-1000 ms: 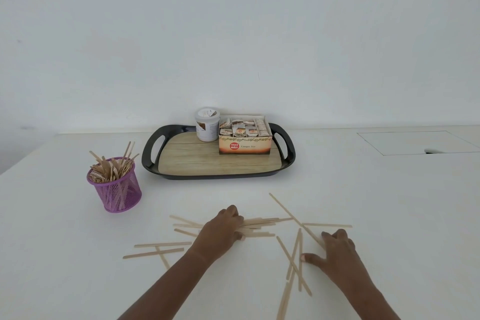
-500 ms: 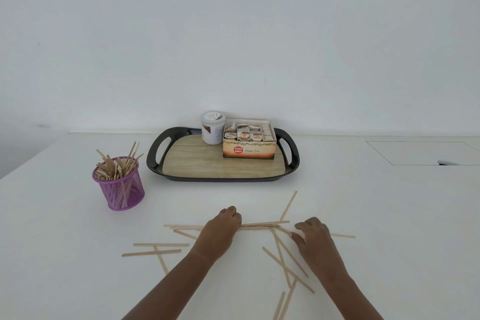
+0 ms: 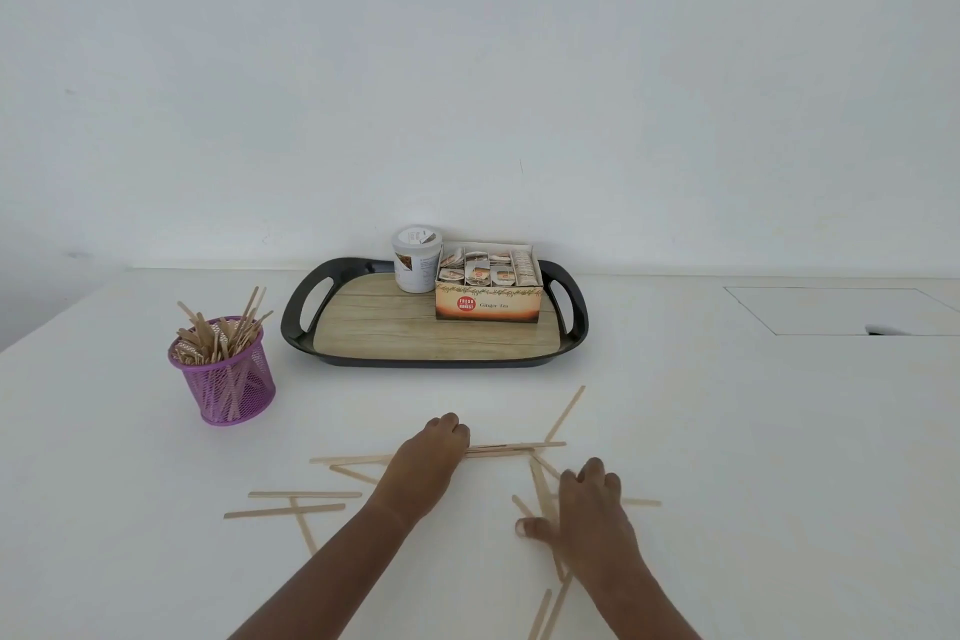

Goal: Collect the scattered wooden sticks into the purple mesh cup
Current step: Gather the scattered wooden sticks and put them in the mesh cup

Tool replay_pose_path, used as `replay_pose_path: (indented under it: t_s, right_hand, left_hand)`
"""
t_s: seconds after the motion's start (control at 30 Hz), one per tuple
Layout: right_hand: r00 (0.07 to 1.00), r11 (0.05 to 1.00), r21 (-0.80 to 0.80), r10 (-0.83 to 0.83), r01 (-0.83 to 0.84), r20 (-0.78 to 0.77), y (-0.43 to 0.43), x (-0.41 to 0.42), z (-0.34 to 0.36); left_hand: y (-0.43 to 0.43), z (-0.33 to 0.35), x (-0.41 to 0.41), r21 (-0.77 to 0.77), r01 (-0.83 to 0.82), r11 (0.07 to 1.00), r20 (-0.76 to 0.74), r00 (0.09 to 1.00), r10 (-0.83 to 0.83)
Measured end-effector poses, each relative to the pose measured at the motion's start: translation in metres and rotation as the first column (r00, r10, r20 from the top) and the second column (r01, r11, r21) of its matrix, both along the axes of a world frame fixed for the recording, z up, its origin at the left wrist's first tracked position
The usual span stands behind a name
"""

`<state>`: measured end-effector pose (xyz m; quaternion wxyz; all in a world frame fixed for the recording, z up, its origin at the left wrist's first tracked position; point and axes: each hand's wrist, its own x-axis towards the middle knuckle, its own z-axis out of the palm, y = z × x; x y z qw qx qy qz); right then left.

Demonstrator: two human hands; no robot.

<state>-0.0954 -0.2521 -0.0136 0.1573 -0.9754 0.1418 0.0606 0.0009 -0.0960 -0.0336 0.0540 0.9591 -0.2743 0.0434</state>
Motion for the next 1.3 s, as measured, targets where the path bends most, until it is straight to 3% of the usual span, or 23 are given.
replay_pose_path:
  t_s: [0.2, 0.53, 0.77, 1.0, 1.3]
  right_hand:
    - [0.993, 0.994, -0.061, 0.097, -0.093, 0.072, 0.001, 0.001, 0.003]
    - [0.981, 0.961, -0.198, 0.195, -0.192, -0.003, -0.003, 0.011, 0.007]
    - [0.970, 0.950, -0.198, 0.241, -0.241, -0.024, -0.002, 0.011, 0.009]
    - [0.962, 0.942, -0.193, 0.273, -0.273, -0.027, -0.003, 0.016, 0.013]
    - [0.972, 0.966, -0.109, 0.233, -0.233, -0.009, -0.010, 0.025, 0.012]
  left_hand:
    - [0.000, 0.001, 0.000, 0.018, -0.003, 1.000, 0.007, 1.000, 0.003]
    - [-0.001, 0.004, -0.001, 0.025, -0.041, 0.999, 0.030, 0.999, 0.040]
    - [0.003, 0.014, 0.000, 0.027, -0.080, 0.996, -0.009, 0.997, 0.081]
    - [0.012, 0.024, 0.005, -0.327, -0.084, 0.941, 0.065, 0.992, 0.111]
    - [0.021, 0.045, 0.006, -0.658, -0.140, 0.740, 0.020, 0.979, 0.204]
